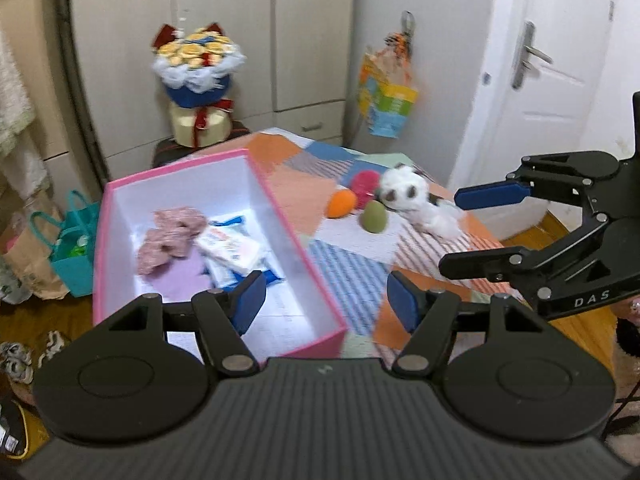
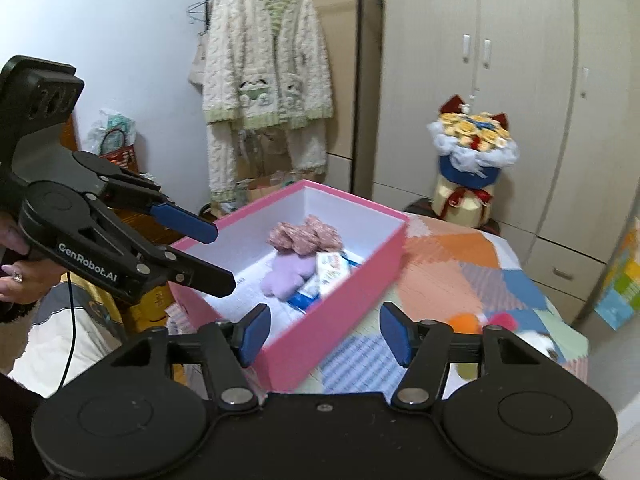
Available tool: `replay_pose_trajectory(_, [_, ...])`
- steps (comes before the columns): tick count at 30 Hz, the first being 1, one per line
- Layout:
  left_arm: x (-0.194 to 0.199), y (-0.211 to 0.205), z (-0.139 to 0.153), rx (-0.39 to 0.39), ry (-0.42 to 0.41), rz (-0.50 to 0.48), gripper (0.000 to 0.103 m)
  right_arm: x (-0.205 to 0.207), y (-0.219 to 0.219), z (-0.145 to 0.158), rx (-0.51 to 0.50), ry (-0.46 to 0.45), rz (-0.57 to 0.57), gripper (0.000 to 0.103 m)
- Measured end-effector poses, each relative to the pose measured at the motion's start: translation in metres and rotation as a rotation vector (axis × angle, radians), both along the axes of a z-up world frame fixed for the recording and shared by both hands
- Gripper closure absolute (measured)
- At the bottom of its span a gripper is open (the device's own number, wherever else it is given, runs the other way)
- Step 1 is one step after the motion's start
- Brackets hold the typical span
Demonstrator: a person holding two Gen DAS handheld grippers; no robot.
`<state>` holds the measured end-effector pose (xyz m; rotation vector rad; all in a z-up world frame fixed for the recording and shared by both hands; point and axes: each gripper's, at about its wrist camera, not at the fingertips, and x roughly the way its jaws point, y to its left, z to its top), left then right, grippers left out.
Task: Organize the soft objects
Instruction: 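Withdraw both tools from the box toward the green sponge and white mesh puff, then grasp the green egg sponge with the left tool while the right tool grasps the white mesh puff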
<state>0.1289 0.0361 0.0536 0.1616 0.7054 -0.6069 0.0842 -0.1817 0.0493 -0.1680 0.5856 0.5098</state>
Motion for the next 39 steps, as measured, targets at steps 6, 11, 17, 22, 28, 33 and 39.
replay_pose_trajectory(6, [-0.001,-0.040,-0.013,0.015,0.009,-0.063,0.026,-0.015,-0.035,-0.020,-0.016,0.032,-0.068,0.026])
replay_pose_trajectory(11, [0.008,-0.068,-0.022,-0.006,0.037,-0.084,0.018,-0.013,-0.063,-0.038,-0.004,0.063,-0.126,0.022])
replay_pose_trajectory(17, [0.022,-0.100,-0.037,-0.037,0.034,-0.061,0.017,-0.002,-0.093,-0.060,-0.014,0.070,-0.203,0.021])
replay_pose_trajectory(22, [0.039,-0.121,-0.053,-0.079,0.069,-0.023,0.017,0.012,-0.113,-0.082,-0.036,0.047,-0.266,0.021])
replay_pose_trajectory(28, [0.057,-0.138,-0.078,-0.112,0.056,0.065,0.017,0.034,-0.132,-0.114,-0.026,-0.015,-0.294,0.021])
replay_pose_trajectory(33, [0.063,-0.141,-0.095,-0.182,0.063,0.099,0.017,0.052,-0.125,-0.135,-0.136,-0.045,-0.287,0.021])
replay_pose_trajectory(39, [0.083,-0.155,-0.114,-0.174,0.033,0.182,0.017,0.068,-0.133,-0.146,-0.096,-0.063,-0.303,0.021])
